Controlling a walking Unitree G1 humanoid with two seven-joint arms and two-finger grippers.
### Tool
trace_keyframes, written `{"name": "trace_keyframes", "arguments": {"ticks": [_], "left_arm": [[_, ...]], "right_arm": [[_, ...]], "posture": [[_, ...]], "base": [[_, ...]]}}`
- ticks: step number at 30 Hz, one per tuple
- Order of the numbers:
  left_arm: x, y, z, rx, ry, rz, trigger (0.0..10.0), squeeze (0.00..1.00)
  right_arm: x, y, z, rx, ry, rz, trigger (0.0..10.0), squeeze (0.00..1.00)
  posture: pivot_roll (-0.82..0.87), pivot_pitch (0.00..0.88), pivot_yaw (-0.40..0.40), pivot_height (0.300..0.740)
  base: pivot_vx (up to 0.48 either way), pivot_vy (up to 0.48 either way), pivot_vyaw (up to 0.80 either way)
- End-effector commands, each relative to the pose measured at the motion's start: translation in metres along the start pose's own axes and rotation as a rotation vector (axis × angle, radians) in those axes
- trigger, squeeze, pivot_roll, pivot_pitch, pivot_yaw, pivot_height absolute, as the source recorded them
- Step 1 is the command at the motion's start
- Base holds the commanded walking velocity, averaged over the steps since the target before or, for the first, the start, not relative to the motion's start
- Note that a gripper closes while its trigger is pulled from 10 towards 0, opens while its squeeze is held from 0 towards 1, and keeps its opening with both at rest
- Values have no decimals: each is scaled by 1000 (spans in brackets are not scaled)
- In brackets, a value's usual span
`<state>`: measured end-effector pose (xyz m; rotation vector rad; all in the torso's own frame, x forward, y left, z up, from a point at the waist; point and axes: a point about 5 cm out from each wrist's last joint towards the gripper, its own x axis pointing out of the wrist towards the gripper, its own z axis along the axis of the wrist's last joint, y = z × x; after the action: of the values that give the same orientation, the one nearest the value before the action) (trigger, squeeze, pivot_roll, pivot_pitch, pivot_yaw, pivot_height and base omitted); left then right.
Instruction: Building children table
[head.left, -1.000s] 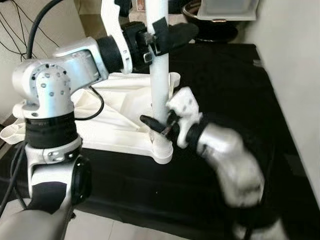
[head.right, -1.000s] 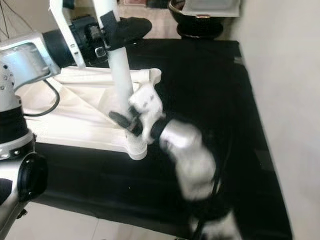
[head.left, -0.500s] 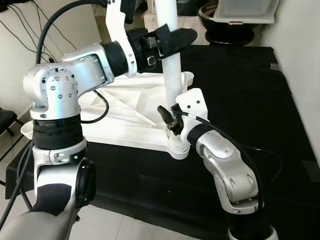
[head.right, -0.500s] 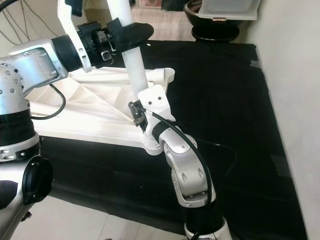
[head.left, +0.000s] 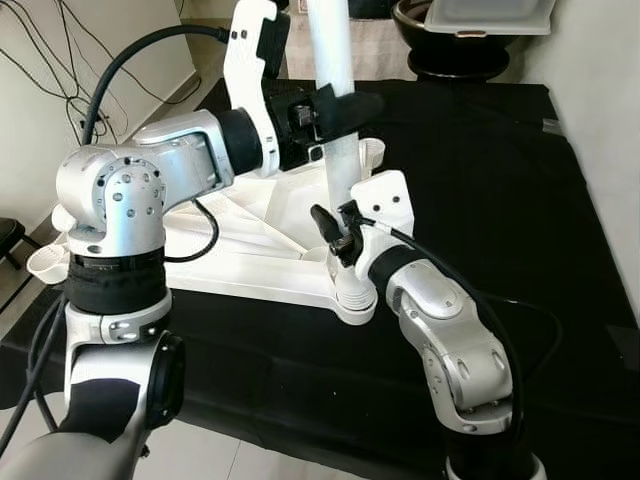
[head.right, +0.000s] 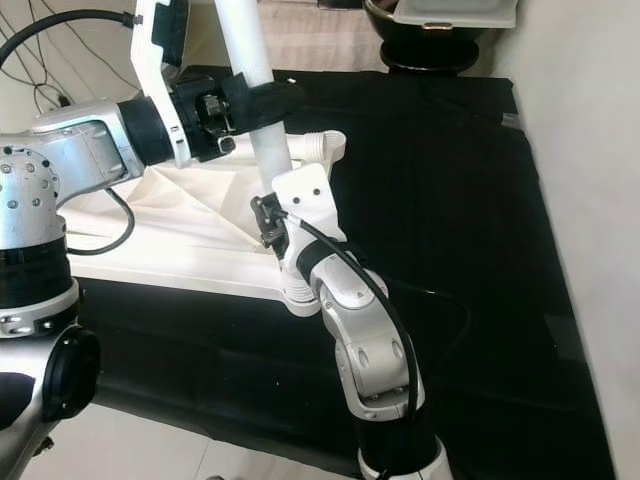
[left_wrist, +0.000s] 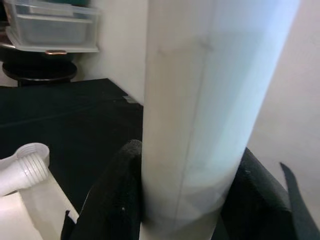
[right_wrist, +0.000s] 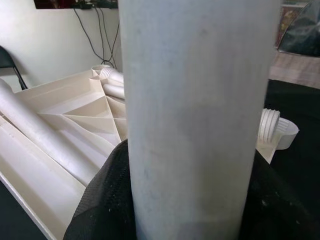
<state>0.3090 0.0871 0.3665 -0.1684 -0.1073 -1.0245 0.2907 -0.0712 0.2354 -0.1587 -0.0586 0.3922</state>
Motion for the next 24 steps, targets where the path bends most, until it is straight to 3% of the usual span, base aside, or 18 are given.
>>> {"name": "trace_keyframes", "arguments": {"ticks": [1, 18, 24], "left_arm": [[2, -5, -1, 3, 13, -58, 0, 0], [2, -7, 1, 34, -2, -78, 0, 0], [2, -7, 0, 57, -2, -88, 0, 0]], "right_arm": [[1, -11, -22, 42, 117, -71, 0, 0], [0, -10, -15, 113, 66, -71, 0, 0], [1, -9, -10, 177, 22, -60, 0, 0]], "posture": [[-23, 138, 64, 740], [-24, 138, 72, 740], [-28, 130, 80, 740]], "base": [[0, 0, 0], [0, 0, 0], [0, 0, 0]]}}
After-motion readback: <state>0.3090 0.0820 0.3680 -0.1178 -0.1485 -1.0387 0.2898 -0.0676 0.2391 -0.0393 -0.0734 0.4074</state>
